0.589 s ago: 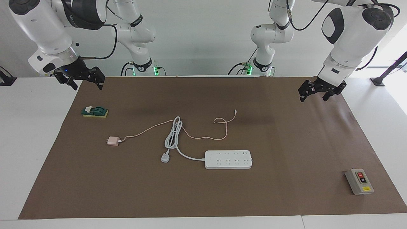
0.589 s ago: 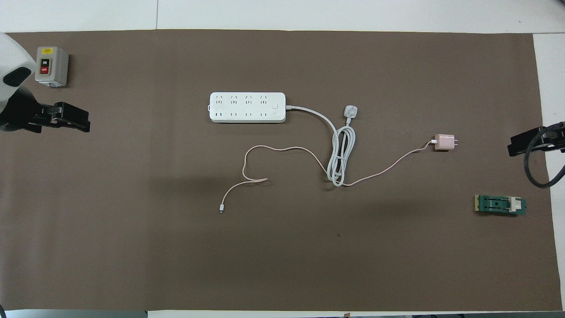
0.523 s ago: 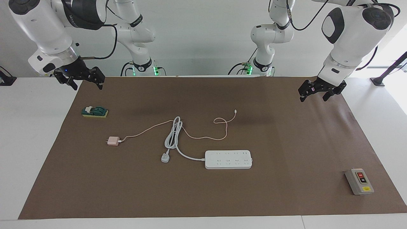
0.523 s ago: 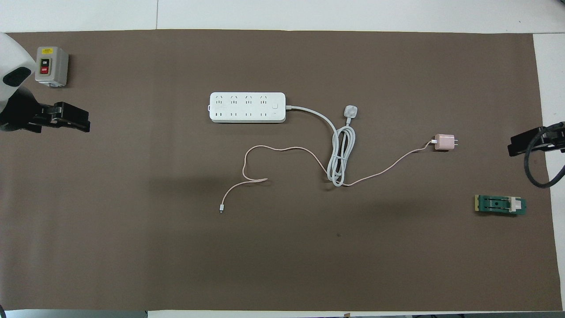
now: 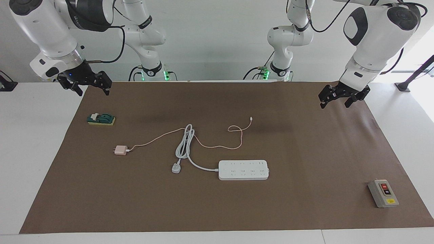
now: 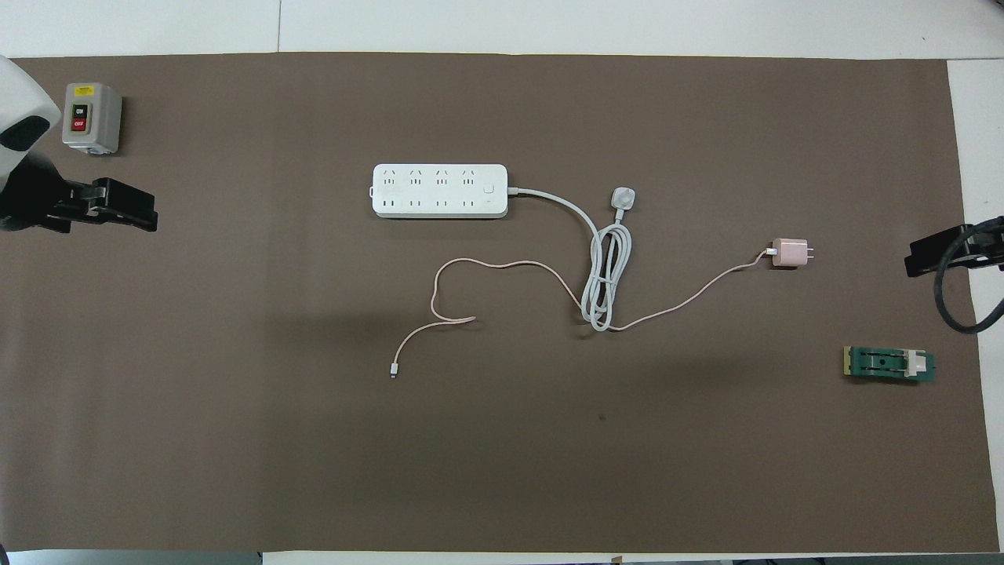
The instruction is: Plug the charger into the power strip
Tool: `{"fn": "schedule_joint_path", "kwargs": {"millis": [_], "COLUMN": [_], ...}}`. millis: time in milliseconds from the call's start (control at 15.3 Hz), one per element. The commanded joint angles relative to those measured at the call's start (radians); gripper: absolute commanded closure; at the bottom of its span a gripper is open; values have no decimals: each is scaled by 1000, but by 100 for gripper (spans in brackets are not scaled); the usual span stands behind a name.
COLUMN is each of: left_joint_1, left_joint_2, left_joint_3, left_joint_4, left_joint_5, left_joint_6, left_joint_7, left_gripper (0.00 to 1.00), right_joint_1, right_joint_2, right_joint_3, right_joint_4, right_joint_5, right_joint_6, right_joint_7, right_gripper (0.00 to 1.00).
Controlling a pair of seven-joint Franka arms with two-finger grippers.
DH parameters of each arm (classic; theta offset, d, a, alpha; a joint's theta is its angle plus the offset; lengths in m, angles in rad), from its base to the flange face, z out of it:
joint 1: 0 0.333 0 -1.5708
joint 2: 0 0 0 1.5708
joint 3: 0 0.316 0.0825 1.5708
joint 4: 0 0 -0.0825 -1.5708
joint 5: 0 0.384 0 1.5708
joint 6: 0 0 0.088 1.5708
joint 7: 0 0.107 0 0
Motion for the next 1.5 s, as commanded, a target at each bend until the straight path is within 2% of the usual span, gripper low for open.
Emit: {"fn": "schedule_joint_path", "kwargs": {"millis": [0,589,785,981,1243,1439], "left_joint_1": [3,-9,2,0,-10,-13], "left_joint_2": [5,-7,-50,-37,2,17], "left_joint_3": [4,1,7,9,1,-5], "left_joint_4": [5,8,8,51,51,51], "left_joint_5": [-6,-4,-6,-7,-3,-4], "left_joint_6": [7,-5,-2,-1,-1,-2], "left_joint_7": [14,11,17,17,2,6], "left_gripper": [0,0,0,0,0,0], "right_joint_1": [-19,-32,-52,-65,-102,-125], "right_joint_2": [-16,-27,-53,-73,-20,48], "right_joint_3": [9,4,6,6,6,6], "right_joint_4": [-10,-36,-109,-177,-189,-189], "right_joint_5": [18,12,3,-2,15,95], "right_joint_6": [6,-1,82,121,139,165], "right_joint_7": [-10,-41,-54,-85,-9,187], "right_gripper": [0,0,0,0,0,0]}}
